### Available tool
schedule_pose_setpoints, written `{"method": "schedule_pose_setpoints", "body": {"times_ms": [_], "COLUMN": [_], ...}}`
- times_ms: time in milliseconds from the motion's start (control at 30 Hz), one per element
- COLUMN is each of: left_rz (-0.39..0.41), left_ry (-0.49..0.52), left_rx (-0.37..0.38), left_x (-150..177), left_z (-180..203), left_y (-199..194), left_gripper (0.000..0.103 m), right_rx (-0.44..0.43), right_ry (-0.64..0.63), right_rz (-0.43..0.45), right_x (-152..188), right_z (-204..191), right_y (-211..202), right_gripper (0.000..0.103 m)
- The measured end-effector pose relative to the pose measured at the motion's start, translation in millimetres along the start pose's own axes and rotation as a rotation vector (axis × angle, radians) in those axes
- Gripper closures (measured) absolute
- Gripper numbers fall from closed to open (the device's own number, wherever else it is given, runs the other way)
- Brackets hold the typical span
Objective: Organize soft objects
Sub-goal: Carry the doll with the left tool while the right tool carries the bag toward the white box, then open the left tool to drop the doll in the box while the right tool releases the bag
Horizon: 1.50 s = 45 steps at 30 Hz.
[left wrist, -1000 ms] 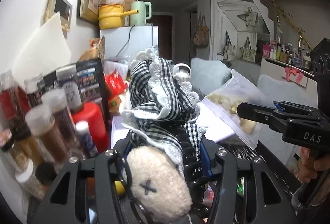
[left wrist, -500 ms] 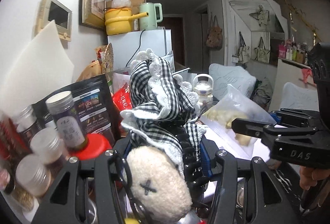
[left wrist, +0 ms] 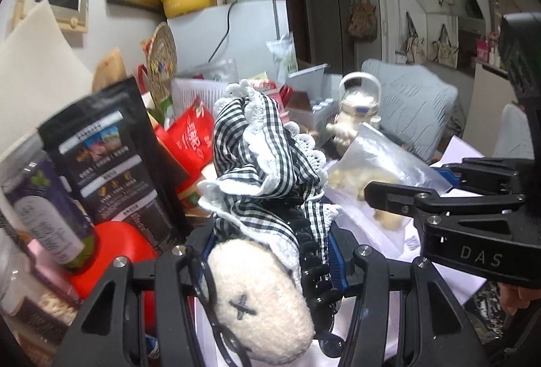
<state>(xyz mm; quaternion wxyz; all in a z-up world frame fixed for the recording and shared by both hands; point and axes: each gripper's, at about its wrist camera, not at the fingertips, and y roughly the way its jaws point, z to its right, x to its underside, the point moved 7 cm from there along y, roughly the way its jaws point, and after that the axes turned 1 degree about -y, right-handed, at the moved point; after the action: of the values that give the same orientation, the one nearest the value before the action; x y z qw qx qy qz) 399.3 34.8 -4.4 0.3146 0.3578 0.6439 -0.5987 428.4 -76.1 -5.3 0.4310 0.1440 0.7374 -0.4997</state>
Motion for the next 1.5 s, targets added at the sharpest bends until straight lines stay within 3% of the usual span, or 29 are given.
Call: {"method": "schedule_pose_setpoints", "body": {"times_ms": [333, 633, 733, 800, 967, 1500], "left_rz": [-0.127, -0.217, -0.242, -0.256, -0.210, -0.082], "left_ry": [-0.011, -0.032, -0.054, -0.056, -0.040, -0.044], "left_rx": [-0.048, -0.082, -0.081, -0.091, -0.137, -0.089], "left_x": [20, 34, 35, 36, 28, -6], "left_z": [-14, -21, -23, -25, -26, -8], "left_y": [49, 66, 67, 66, 49, -36], "left_gripper": [0.050, 0.050, 0.046, 0.037, 0.026, 0.026], "right_rx": [0.045, 0.104, 0.117, 0.139, 0.158, 0.197], "right_ry": [-0.029, -0.024, -0.029, -0.032, -0.019, -0.038], "right_rz": [-0.111, -0.170, -0.178, -0.187, -0.186, -0.072], "right_x": [14, 27, 31, 33, 37, 19], "right_z": [3, 10, 10, 11, 14, 3], "right_y": [50, 61, 60, 58, 48, -38], "right_gripper": [0.067, 0.065, 0.062, 0.056, 0.052, 0.052]}}
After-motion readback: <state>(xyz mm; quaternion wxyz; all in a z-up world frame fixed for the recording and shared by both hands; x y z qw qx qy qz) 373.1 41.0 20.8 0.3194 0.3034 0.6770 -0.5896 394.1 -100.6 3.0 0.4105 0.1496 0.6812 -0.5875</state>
